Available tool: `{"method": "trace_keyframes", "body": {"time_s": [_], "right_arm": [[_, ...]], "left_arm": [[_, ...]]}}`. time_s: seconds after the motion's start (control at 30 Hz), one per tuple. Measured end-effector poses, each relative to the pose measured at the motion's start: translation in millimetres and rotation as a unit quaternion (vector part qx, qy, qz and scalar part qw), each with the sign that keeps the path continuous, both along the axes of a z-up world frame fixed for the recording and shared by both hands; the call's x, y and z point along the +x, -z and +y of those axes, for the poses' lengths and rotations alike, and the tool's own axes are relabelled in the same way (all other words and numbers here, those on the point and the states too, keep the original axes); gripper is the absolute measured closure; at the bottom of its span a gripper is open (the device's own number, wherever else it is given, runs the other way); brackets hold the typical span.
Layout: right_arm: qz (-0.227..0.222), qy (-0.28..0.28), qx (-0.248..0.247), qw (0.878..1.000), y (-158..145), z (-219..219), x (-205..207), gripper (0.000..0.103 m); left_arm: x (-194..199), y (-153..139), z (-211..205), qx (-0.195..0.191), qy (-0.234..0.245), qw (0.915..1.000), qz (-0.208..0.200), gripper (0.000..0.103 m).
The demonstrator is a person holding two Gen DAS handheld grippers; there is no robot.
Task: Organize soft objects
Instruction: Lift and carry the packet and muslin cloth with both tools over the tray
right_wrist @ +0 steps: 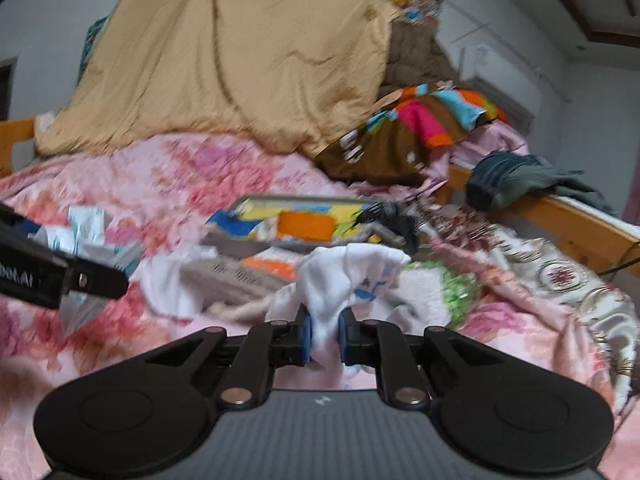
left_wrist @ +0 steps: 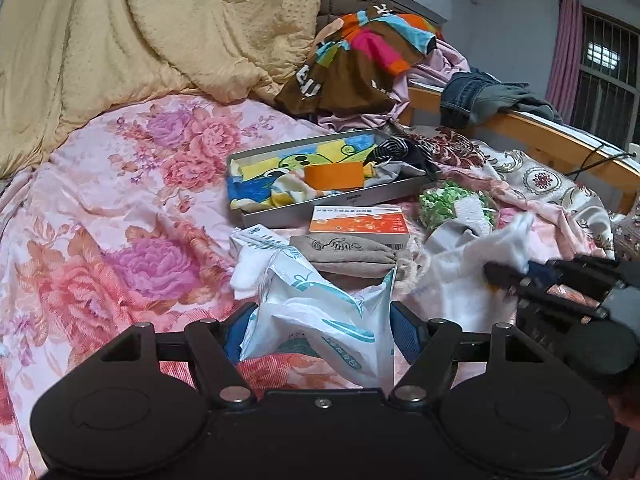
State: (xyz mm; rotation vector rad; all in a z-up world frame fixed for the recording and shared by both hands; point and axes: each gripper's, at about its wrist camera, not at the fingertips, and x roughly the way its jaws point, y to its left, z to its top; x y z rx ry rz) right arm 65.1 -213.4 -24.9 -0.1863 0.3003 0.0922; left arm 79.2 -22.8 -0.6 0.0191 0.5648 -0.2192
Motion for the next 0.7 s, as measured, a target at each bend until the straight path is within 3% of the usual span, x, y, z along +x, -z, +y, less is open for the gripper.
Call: {"method": "trace_keyframes", "body": {"time_s": [0.17,0.37,0.7], "right_arm": [[-0.022,0.042,0.016,0.999,-2,-13,3,0.088],[-0.042,0.060,0.015,0.997,-2,-23,11,0.088],[-0.057,0.070,0.051,0.995,-11,-31,78,0.088]], "left_arm": [[27,-6,-15,0.024,0.017,0.9995,-0.007,0.031],[70,-10,-36,0.017,0.047,0.9986,-0.020,0.031],[168,-9,-59,0.018,0.079,0.9966,-0.019,0.031]]}}
